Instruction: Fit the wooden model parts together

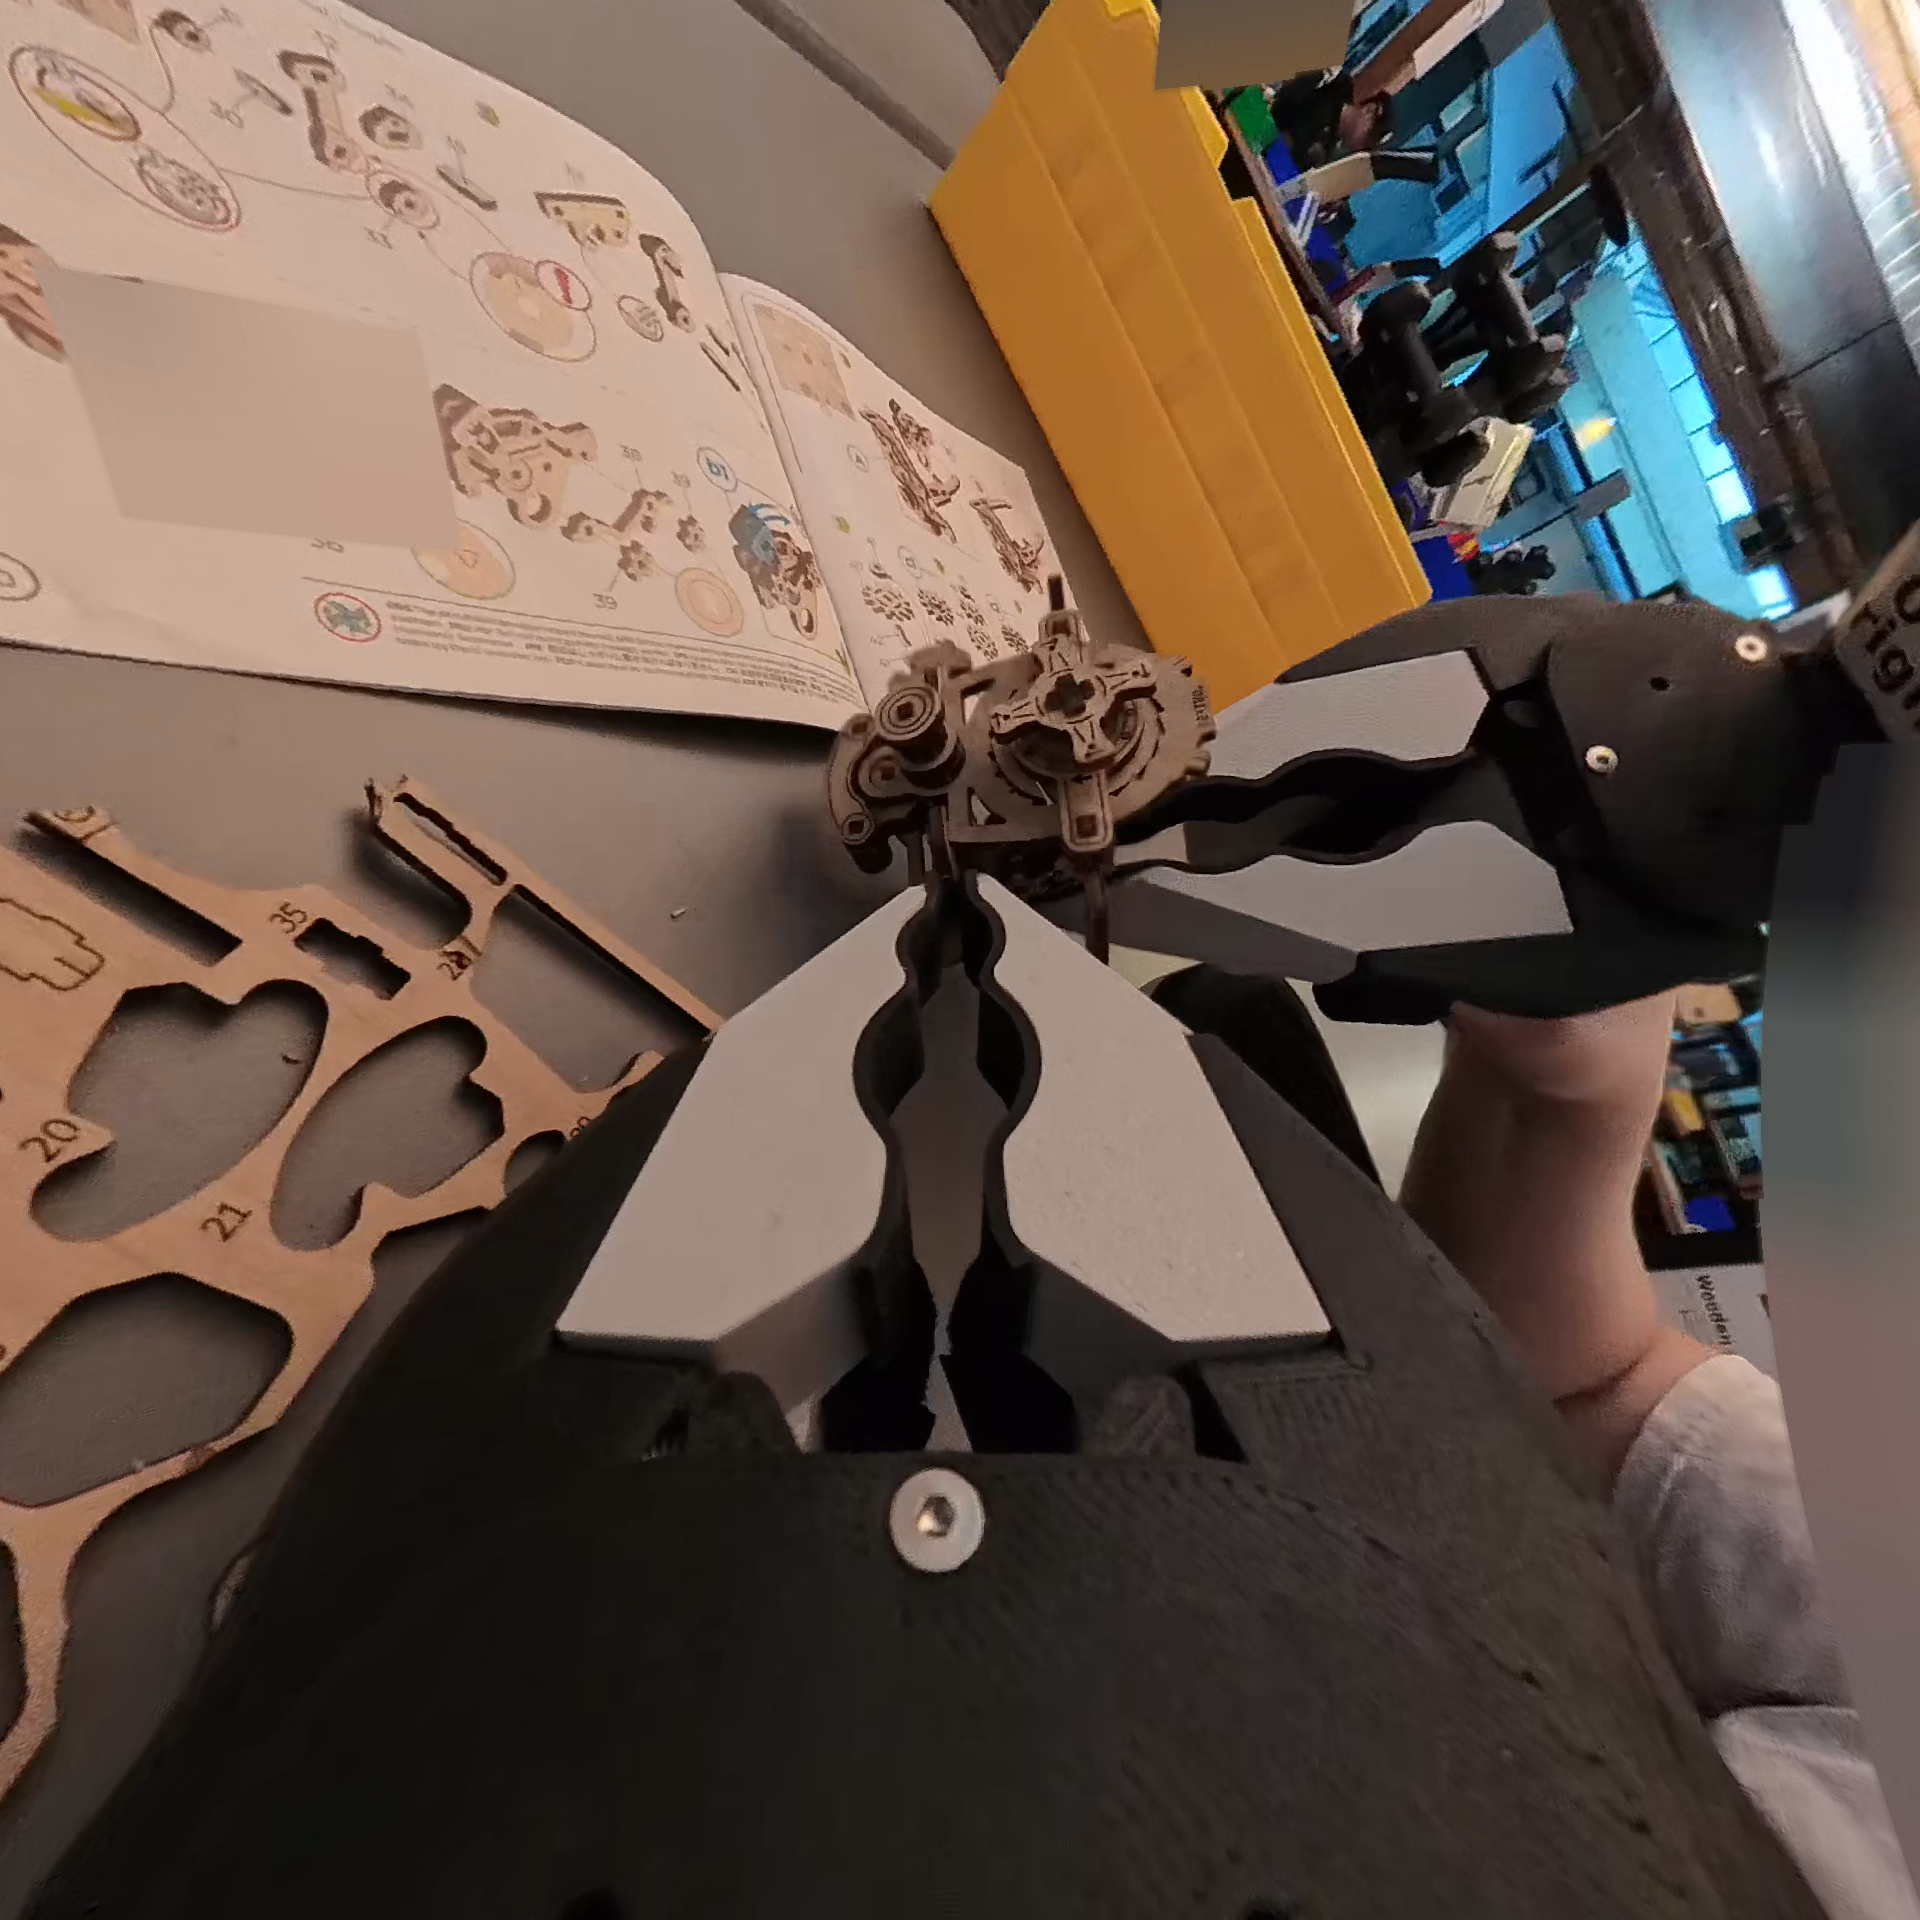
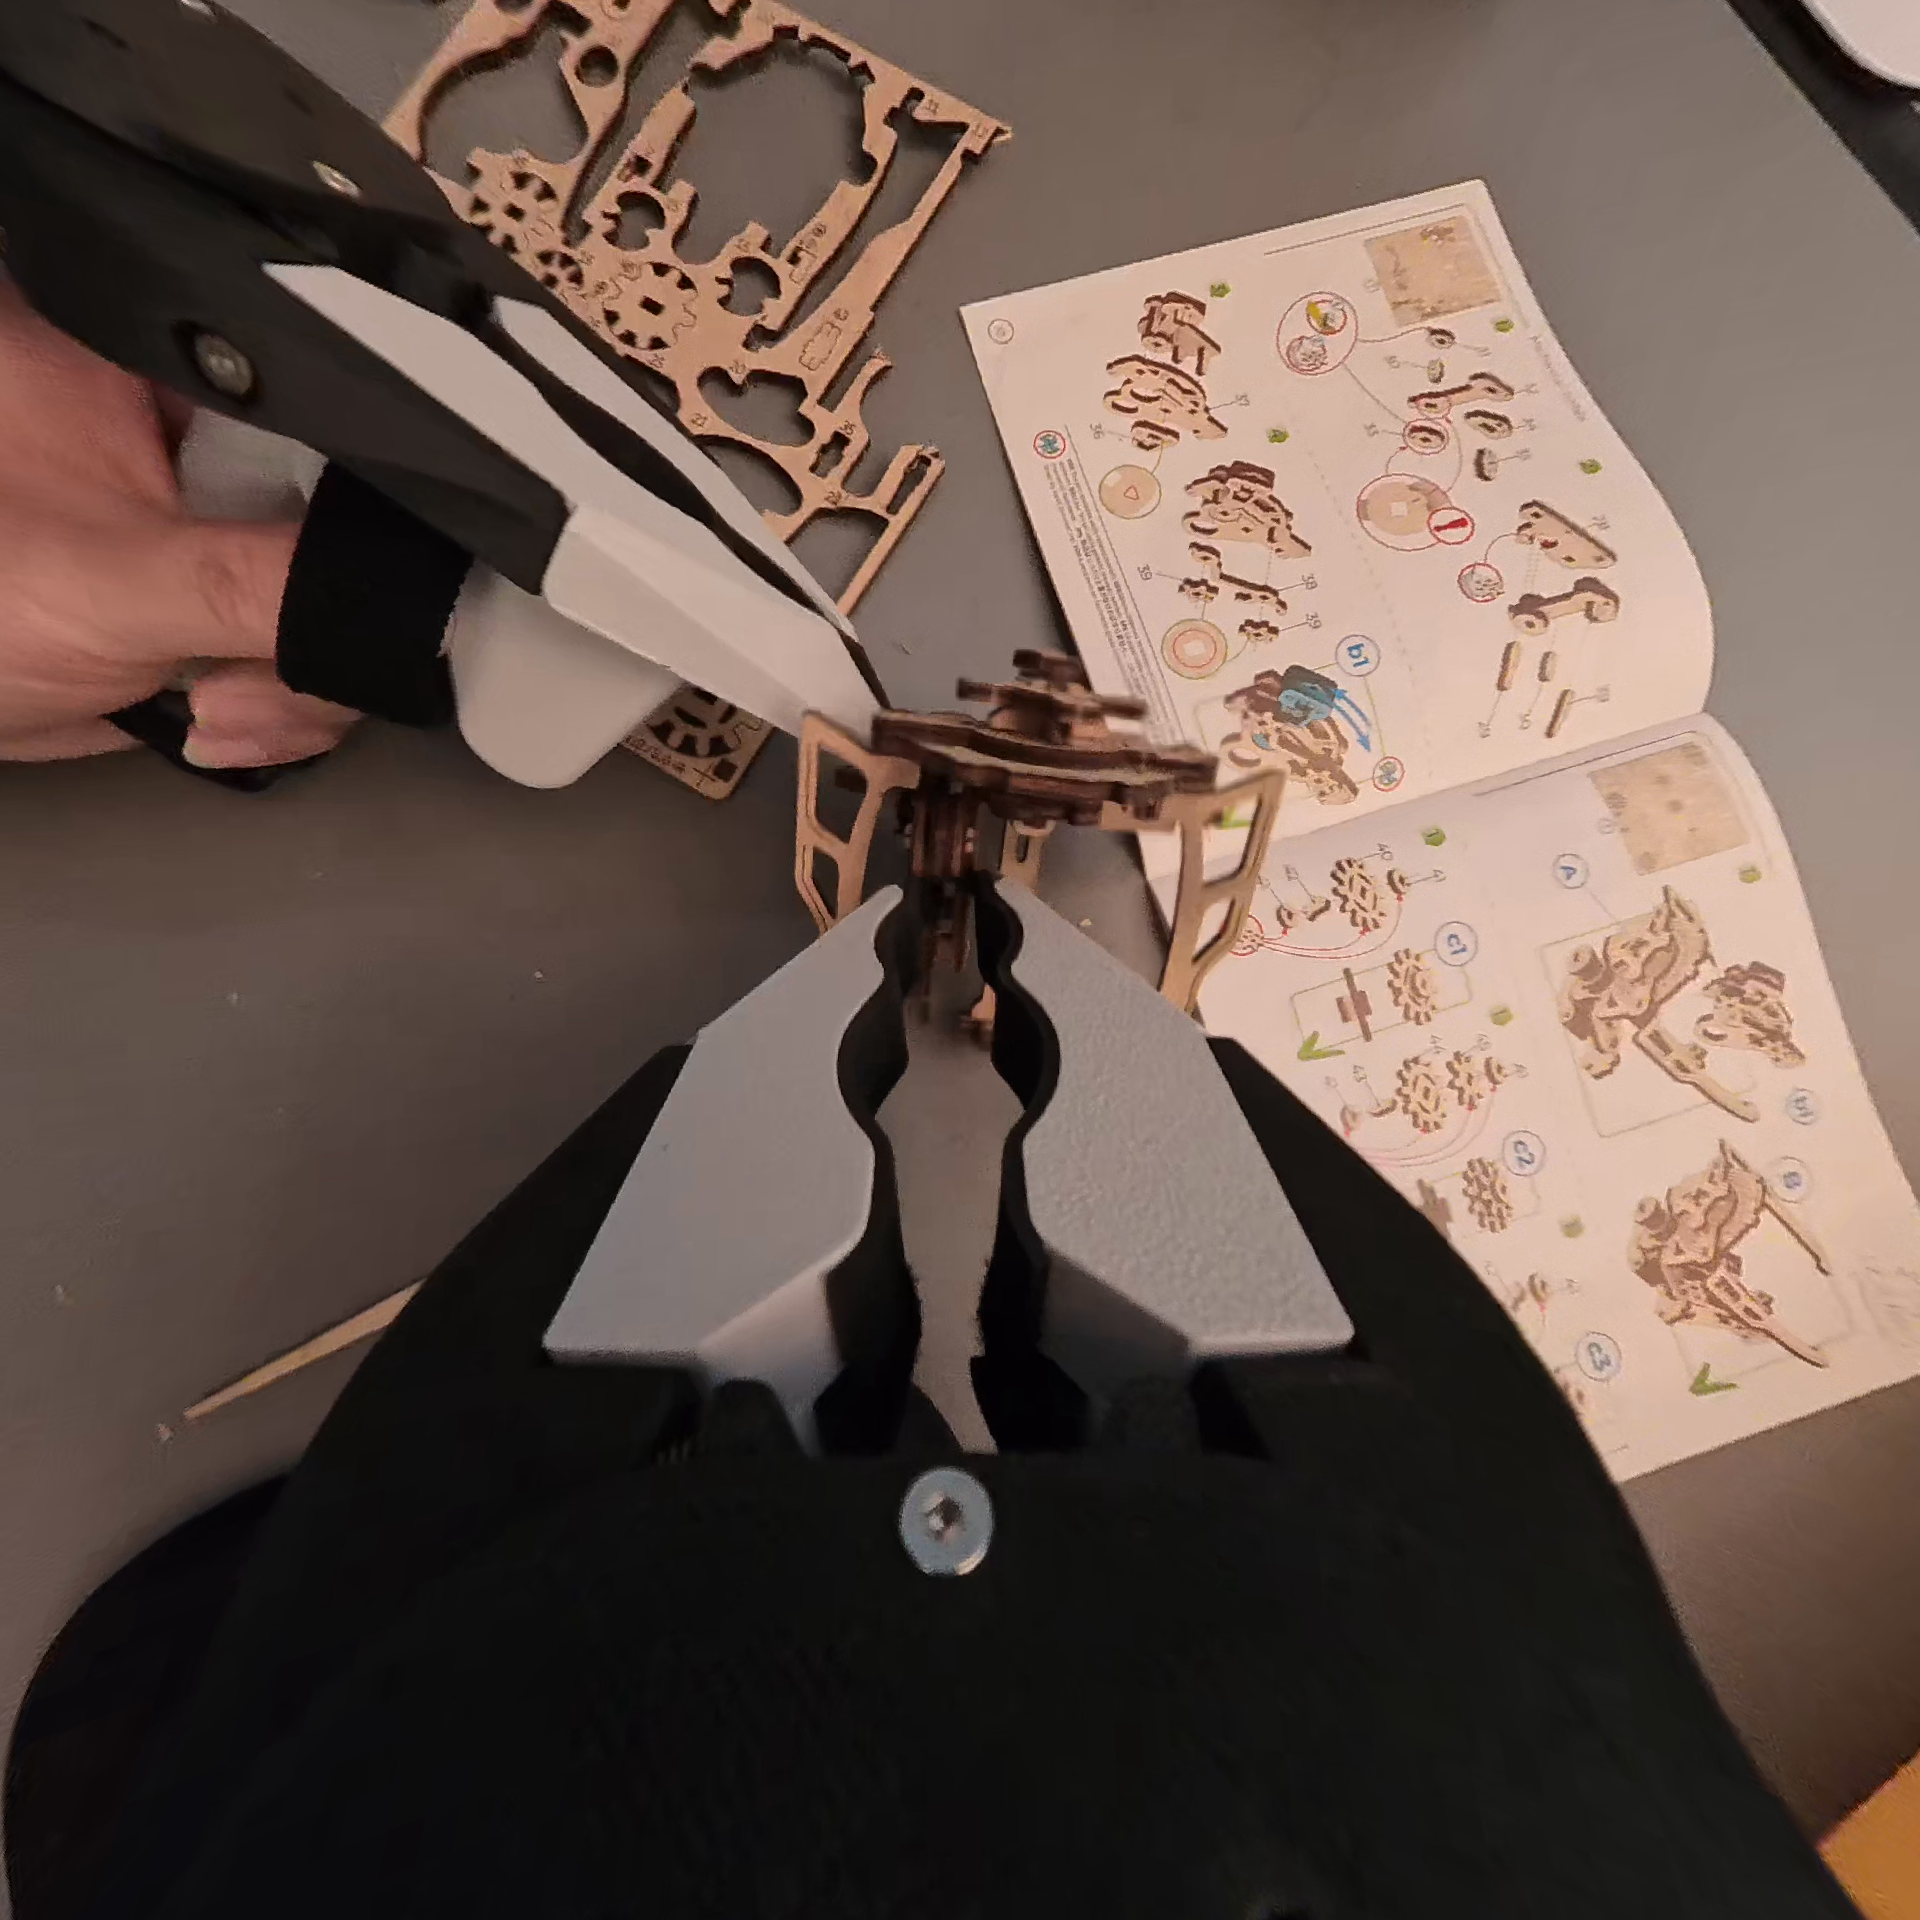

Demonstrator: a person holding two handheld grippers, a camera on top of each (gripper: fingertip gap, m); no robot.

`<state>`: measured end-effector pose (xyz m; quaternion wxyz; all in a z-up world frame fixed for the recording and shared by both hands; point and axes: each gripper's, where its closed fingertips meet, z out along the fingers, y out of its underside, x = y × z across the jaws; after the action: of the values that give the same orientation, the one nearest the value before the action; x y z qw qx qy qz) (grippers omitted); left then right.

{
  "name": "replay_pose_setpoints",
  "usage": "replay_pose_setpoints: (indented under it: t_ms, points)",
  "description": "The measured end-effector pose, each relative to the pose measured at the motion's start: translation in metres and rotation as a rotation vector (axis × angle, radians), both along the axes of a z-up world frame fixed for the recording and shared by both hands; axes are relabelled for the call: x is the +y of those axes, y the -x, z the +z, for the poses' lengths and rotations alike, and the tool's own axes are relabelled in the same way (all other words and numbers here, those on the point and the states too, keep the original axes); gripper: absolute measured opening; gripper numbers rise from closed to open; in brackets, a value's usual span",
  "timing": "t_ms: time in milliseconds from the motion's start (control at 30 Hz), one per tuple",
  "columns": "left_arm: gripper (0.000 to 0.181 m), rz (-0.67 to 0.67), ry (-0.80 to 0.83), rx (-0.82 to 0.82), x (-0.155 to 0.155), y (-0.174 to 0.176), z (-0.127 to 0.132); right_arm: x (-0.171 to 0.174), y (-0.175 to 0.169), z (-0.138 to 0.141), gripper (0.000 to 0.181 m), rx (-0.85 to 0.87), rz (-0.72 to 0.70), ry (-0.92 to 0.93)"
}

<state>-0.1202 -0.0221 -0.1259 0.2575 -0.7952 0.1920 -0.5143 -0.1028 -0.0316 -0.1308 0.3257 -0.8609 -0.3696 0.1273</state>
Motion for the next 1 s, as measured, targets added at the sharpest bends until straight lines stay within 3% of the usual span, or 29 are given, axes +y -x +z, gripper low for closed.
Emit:
replay_pose_setpoints:
  t_ms: [33, 200, 400, 567, 1000]
  points:
    - [0.000, 0.002, -0.015, 0.009, 0.000, 0.000, 0.000, 0.001, -0.003, -0.001, 0.012, 0.001, -0.008, 0.000]
    - [0.000, 0.003, 0.007, -0.013, 0.001, 0.000, 0.001, 0.001, -0.006, -0.003, 0.025, 0.079, -0.005, 0.019]
    - [0.000, 0.003, 0.010, -0.027, 0.000, 0.000, 0.003, 0.001, 0.000, 0.019, 0.023, 0.262, 0.042, -0.043]
    - [0.000, -0.004, 0.013, -0.031, -0.002, -0.001, 0.003, 0.001, 0.003, 0.017, 0.011, 0.298, 0.038, -0.020]
    - [0.000, -0.002, 0.048, -0.021, -0.006, 0.001, -0.001, 0.000, 0.009, 0.014, 0.011, 0.216, 0.041, -0.032]
